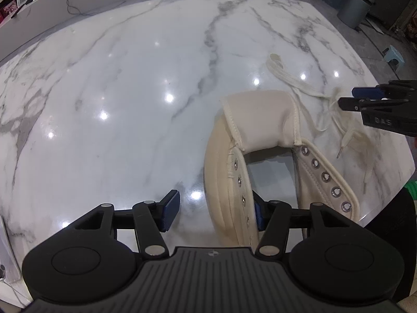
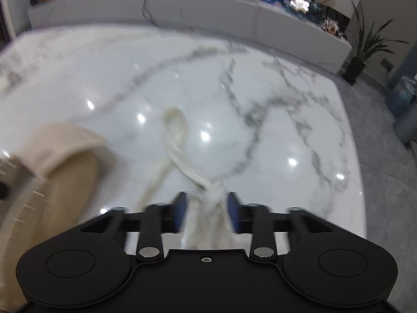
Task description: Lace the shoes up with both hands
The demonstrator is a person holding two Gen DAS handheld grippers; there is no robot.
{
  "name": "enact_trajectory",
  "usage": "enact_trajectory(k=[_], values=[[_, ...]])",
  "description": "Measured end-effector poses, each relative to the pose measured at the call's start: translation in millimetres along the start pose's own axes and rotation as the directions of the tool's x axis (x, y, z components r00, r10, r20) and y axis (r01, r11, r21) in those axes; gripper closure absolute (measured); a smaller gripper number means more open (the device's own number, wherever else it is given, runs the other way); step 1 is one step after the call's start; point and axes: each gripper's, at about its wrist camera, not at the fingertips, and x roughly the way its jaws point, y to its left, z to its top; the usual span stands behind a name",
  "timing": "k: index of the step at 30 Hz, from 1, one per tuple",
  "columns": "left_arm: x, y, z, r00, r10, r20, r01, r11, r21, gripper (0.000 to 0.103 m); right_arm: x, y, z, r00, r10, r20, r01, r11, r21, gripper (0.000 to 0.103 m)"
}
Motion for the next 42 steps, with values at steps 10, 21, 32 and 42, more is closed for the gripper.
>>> enact_trajectory(k=[10, 21, 32, 42], values=[[-20.3, 28.2, 23.5, 0.99, -0.02, 0.142, 0.024, 0.999, -0.026, 0.05, -27.1, 45.5, 17.6, 0.985, 0.126, 0.119, -0.104, 0.98, -0.172, 0.062], [22.2, 47.4, 47.3, 0.996, -0.082, 0.043, 0.083, 0.996, -0.032, 0.052, 8.1, 46.0, 23.1, 0.988, 0.153, 0.007, -0.152, 0.985, -0.084, 0.061], [44.3, 60.4, 51.6, 0.99, -0.14, 0.017, 0.14, 0.987, -0.073, 0.055, 32.3, 41.3, 25.0, 0.98, 0.196, -0.023, -0.196, 0.981, -0.002, 0.061], [29.9, 58.0, 48.0, 0.979, -0.199, 0.045, 0.202, 0.977, -0.063, 0.056, 9.7, 48.1, 27.8, 0.969, 0.246, 0.037, -0.244, 0.969, -0.049, 0.061]])
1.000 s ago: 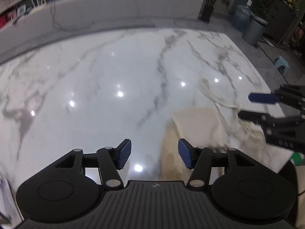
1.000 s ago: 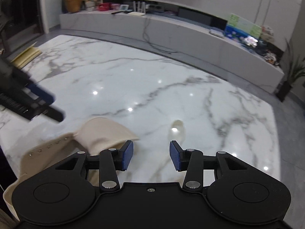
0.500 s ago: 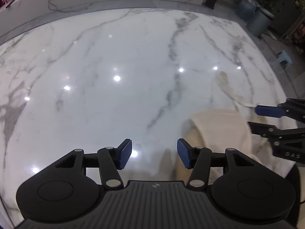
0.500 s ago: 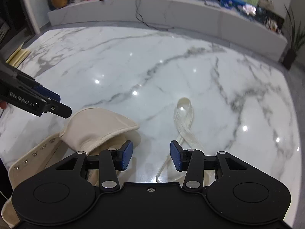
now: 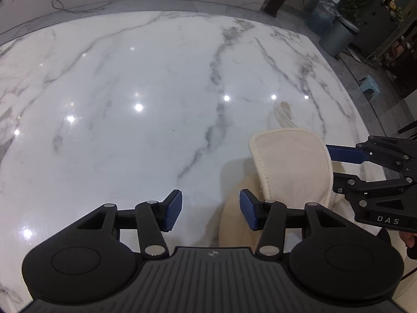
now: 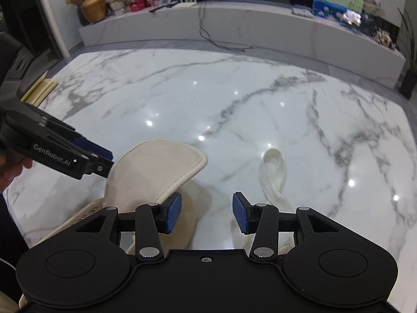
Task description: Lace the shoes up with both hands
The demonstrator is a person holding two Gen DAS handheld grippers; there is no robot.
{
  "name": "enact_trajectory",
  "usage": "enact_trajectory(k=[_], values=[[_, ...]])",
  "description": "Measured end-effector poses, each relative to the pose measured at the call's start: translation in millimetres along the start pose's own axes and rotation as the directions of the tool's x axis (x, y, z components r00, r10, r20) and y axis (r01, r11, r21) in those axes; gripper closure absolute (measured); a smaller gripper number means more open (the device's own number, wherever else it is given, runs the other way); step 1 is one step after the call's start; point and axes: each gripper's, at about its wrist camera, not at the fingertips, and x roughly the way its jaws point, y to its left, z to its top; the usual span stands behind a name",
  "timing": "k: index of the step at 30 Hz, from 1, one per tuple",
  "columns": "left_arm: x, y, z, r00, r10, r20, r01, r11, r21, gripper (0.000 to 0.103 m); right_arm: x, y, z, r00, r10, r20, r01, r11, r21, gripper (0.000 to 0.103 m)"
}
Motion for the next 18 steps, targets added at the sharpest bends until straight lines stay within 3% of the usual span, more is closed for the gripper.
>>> enact_trajectory(k=[8, 14, 18], values=[[-23.3, -13.5, -15.8, 1.0, 0.011, 0.022, -0.012, 0.999, 0.044, 0.055, -32.2, 30.7, -12.2, 0.999, 0.005, 0.053, 0.004, 0.987, -0.16, 0.061], [-46.3, -22.1, -36.8, 0.999, 0.031, 0.027, -0.032, 0.999, 0.037, 0.054, -48.7, 62.4, -30.2, 0.995, -0.047, 0.087, 0.071, 0.951, -0.301, 0.061], [-68.5, -36.1, -52.8, 0.999, 0.007, 0.046, -0.01, 0.998, 0.069, 0.05, -54.4, 76.1, -37.2, 0.992, -0.077, 0.096, 0.107, 0.922, -0.373, 0.061]])
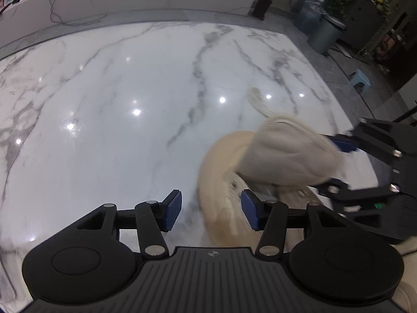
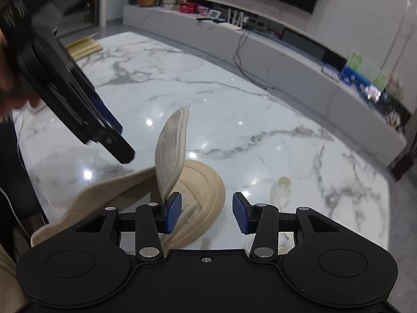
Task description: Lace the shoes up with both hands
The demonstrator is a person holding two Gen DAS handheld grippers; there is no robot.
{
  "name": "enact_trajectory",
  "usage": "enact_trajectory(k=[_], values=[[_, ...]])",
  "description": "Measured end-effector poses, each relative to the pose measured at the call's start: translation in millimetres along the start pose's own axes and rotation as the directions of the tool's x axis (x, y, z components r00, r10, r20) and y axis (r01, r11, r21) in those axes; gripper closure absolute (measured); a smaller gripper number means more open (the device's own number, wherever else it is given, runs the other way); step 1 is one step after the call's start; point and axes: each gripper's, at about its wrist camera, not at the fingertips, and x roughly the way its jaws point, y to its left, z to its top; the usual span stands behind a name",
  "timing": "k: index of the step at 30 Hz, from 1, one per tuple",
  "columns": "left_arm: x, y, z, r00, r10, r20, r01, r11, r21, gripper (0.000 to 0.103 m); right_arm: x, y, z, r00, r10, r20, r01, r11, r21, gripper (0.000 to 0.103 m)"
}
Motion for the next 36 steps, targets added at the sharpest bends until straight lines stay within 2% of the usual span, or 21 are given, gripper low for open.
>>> enact_trajectory(k=[1, 8, 14, 20, 23, 25, 29, 36], values=[[-3.8, -2.7, -2.6, 1.0, -0.007, 0.004, 0.007, 1.0, 0.005, 0.047, -1.6, 1.5, -0.1, 1.0, -0.003, 0.001, 0.003, 1.0, -0.006, 0.061], [-1.6, -20.6, -17.0, 0.999, -0.025, -0.029, 0.027, 0.998, 0.057, 0.046, -11.6, 5.4, -3.6, 1.0, -0.001, 0.018, 0.001, 1.0, 0.006, 0.061], [11.2, -25.4, -24.2, 0.998, 0.019, -0.054, -0.014, 0.997, 0.082, 0.047, -17.2, 8.1, -0.4, 0.999, -0.005, 0.038, 0.004, 1.0, 0.021, 0.061], [8.0, -13.5, -28.1, 0.998, 0.049, -0.051, -0.047, 0.998, 0.038, 0.047, -22.1, 17.1, 1.7, 0.999, -0.005, 0.044, 0.005, 1.0, -0.013, 0.061], [6.4, -8.0, -30.3, 0.998, 0.05, -0.047, -0.049, 0.999, 0.015, 0.047, -25.2, 23.5, 0.7, 0.997, 0.057, 0.047, -0.056, 0.998, -0.019, 0.061], [5.0, -6.5, -31.3, 0.998, 0.05, -0.044, -0.05, 0.999, 0.01, 0.047, -23.2, 30.5, -0.1, 0.996, 0.088, 0.031, -0.087, 0.996, -0.023, 0.061], [1.3, -6.7, -31.9, 0.998, 0.048, -0.038, -0.048, 0.999, 0.009, 0.047, -12.5, 50.7, -3.5, 0.996, 0.084, -0.017, -0.085, 0.992, -0.092, 0.061], [-3.4, -12.6, -28.0, 1.0, 0.03, -0.007, -0.03, 1.0, 0.009, 0.047, 1.4, 67.7, -10.7, 0.996, 0.057, -0.074, -0.067, 0.987, -0.145, 0.061]])
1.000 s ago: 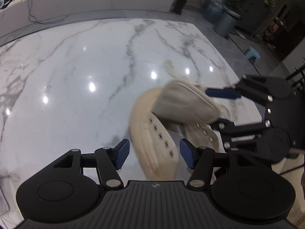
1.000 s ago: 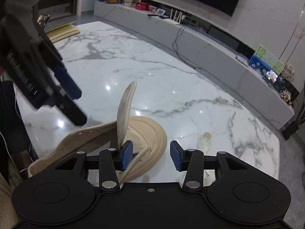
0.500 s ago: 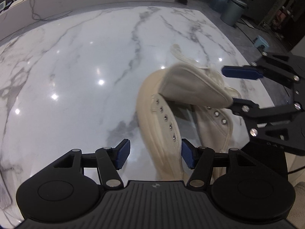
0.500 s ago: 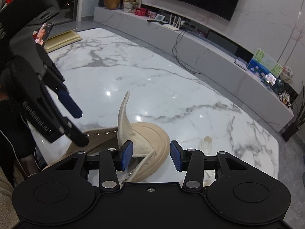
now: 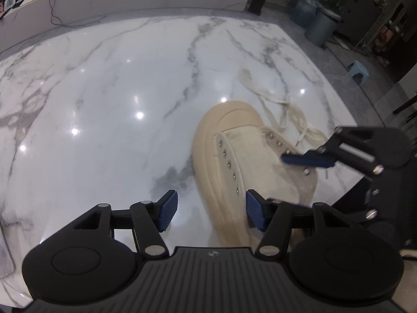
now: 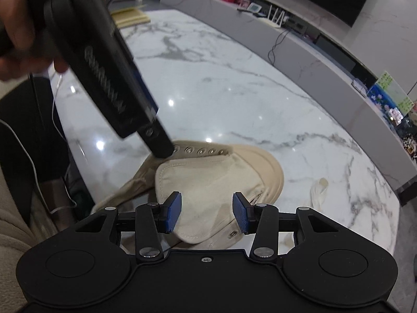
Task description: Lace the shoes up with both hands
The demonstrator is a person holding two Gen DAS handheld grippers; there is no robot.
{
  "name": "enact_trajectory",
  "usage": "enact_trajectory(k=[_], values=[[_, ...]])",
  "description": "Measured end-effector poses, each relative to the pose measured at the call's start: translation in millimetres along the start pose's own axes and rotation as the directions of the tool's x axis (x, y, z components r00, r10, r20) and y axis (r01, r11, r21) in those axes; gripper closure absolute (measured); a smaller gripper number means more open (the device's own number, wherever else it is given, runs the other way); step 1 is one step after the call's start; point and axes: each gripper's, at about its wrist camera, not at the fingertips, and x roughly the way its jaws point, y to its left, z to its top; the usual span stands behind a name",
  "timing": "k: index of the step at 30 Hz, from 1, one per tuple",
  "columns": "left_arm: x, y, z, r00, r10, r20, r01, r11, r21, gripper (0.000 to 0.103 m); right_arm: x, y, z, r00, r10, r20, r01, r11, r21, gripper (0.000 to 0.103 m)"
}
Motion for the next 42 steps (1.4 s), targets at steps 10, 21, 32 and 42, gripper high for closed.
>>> enact_trajectory(k=[10, 21, 32, 42], values=[[24.4, -17.2, 8.9, 0.999, 0.037, -0.007, -0.037, 0.998, 0.06, 0.047, -22.3, -8.2, -9.3, 1.0, 0.021, 0.022, -0.022, 0.998, 0.061, 0.061], [43.2, -15.2, 4.0, 0.994, 0.106, -0.04, -0.102, 0.991, 0.083, 0.047, -36.1, -45.7, -10.9, 0.995, -0.034, 0.09, 0.001, 0.94, 0.34, 0.057], [29.1, -24.1, 2.5, 1.0, 0.028, -0.001, -0.028, 0.995, 0.1, 0.047, -21.7, -75.3, -20.5, 0.999, -0.031, 0.017, 0.016, 0.819, 0.574, 0.056], [29.8, -35.0, 4.9, 1.0, 0.012, 0.017, -0.014, 0.991, 0.131, 0.074, -9.1, -67.4, -25.1, 0.999, 0.032, -0.005, -0.023, 0.8, 0.6, 0.076]])
